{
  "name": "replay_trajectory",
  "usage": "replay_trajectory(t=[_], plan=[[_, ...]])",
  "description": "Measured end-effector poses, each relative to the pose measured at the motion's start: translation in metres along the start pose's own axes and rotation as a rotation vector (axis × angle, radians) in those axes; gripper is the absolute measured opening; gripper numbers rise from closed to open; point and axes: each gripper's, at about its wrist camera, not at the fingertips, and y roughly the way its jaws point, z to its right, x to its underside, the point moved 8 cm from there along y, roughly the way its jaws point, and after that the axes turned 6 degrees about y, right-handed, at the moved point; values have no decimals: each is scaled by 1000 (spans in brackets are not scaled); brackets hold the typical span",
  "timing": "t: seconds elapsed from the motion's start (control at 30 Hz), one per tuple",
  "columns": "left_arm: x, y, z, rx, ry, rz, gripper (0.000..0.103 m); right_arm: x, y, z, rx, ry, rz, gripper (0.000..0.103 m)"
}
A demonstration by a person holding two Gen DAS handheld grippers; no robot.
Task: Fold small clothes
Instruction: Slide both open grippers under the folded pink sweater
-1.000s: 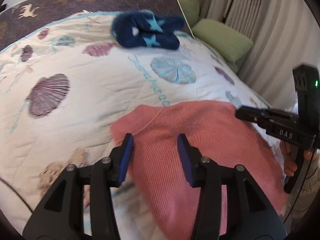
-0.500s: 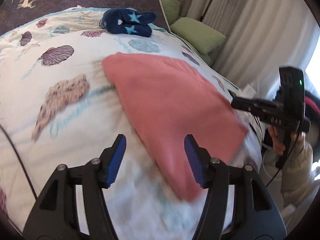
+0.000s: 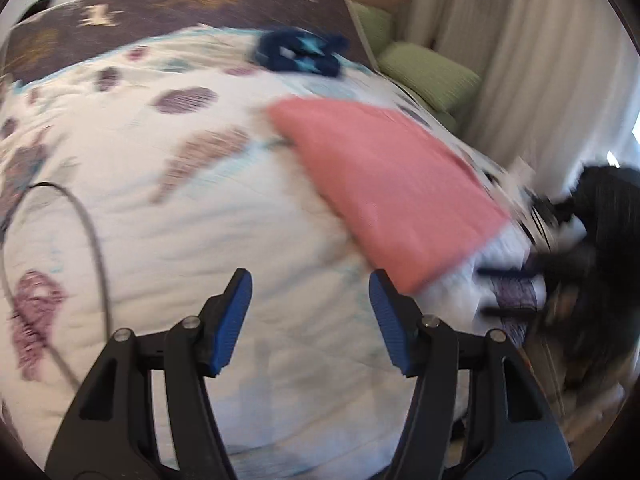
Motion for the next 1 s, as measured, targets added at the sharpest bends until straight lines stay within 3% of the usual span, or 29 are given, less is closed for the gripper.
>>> replay_trajectory(t=[0.13, 0.3, 0.43, 0.63, 0.77, 0.9, 1.0], plan=[[1, -17, -25, -16, -83, 39, 62, 10, 36, -16, 1, 1, -36, 37], [6, -17, -25, -23, -70, 37, 62, -3, 57, -6, 117, 46, 27, 37], [7, -20, -24, -18, -60, 46, 62, -8, 55, -10, 157, 16, 55, 38], [7, -20, -33, 0, -92, 54, 63, -9, 39, -3, 137, 65, 81, 38], [3, -6, -26, 47, -82, 34, 64, -16, 43, 2, 151, 84, 88, 39], [-3, 10, -17, 93, -73, 11, 64, -17, 66, -6, 133, 71, 64, 46], [-8, 16, -21, 125, -112, 1, 64, -16, 73, -22, 97, 27, 60, 59]])
